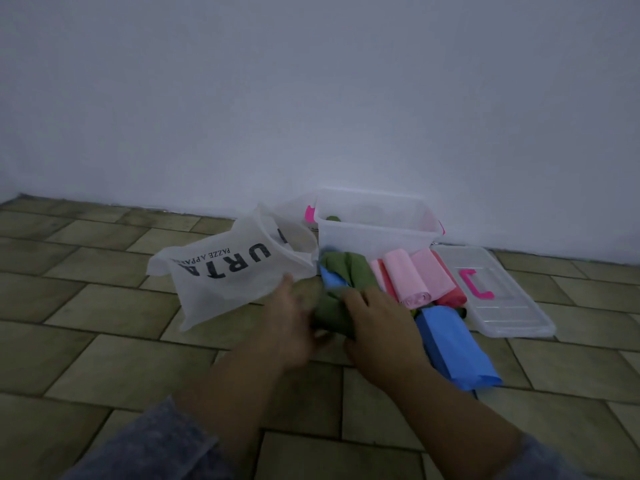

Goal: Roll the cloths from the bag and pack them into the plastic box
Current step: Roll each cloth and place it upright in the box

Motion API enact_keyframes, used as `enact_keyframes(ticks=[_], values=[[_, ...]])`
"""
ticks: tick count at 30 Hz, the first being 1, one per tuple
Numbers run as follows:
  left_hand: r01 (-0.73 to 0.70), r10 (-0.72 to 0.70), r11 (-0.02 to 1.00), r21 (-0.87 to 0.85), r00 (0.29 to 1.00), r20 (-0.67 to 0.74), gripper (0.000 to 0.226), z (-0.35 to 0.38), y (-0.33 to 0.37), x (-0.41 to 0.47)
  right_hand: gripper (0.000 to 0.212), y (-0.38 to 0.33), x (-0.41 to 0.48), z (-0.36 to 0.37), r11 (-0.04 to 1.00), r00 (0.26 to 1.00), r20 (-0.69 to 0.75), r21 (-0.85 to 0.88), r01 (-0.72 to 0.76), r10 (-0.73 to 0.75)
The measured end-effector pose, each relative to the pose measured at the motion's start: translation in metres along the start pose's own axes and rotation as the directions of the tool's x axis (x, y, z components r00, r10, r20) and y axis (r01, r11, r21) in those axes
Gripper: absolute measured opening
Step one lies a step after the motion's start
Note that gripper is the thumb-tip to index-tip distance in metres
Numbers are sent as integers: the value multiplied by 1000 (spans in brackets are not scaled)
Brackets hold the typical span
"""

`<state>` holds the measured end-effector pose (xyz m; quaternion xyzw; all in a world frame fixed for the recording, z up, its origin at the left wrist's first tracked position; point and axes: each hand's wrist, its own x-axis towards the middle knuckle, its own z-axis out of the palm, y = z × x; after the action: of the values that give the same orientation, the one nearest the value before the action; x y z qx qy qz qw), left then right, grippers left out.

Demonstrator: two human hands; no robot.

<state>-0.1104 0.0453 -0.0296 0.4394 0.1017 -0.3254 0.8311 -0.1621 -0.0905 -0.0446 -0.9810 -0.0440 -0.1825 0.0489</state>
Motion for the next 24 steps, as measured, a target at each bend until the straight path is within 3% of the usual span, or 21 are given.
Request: enact_keyframes(ticks=[2,3,5,6,8,9,12,13,15,17,21,24], values=[[-235,232,972,-2,961,-153,43,-7,25,0,43,0,-3,6,995,996,11,-45,92,-92],[-335,354,935,119,904,-238,37,-11,34,5,46,0,-6,11,990,991,71,-63,122,-118],[-410,508,807,426,849,-144,30,-12,41,7,51,1,-13,25,986,967,208,-52,158,-144],[-386,468,751,535,883,-20,30,-10,39,7,51,1,-16,31,988,958,251,-33,150,-137],[-269,199,661,701,963,182,33,-6,29,8,53,0,-20,37,995,961,261,-7,95,-90],[-241,98,567,788,969,226,36,-8,21,12,55,-1,-21,37,998,967,246,-5,64,-61],[-182,112,123,976,979,168,47,-16,5,20,67,-8,-26,37,998,965,258,40,-50,38],[-144,113,51,988,984,138,49,-19,4,22,73,-12,-27,38,989,956,275,75,-124,99],[-123,99,19,992,988,120,50,-23,3,28,81,-22,-29,41,948,923,299,128,-290,242],[-109,69,75,991,992,104,48,-23,1,33,88,-30,-28,47,907,884,321,137,-398,339],[-80,78,443,893,996,50,58,-22,-8,37,90,-36,-24,51,882,863,297,117,-457,408],[-90,220,343,935,975,13,67,-27,-11,39,82,-36,-26,50,885,889,222,158,-438,400]])
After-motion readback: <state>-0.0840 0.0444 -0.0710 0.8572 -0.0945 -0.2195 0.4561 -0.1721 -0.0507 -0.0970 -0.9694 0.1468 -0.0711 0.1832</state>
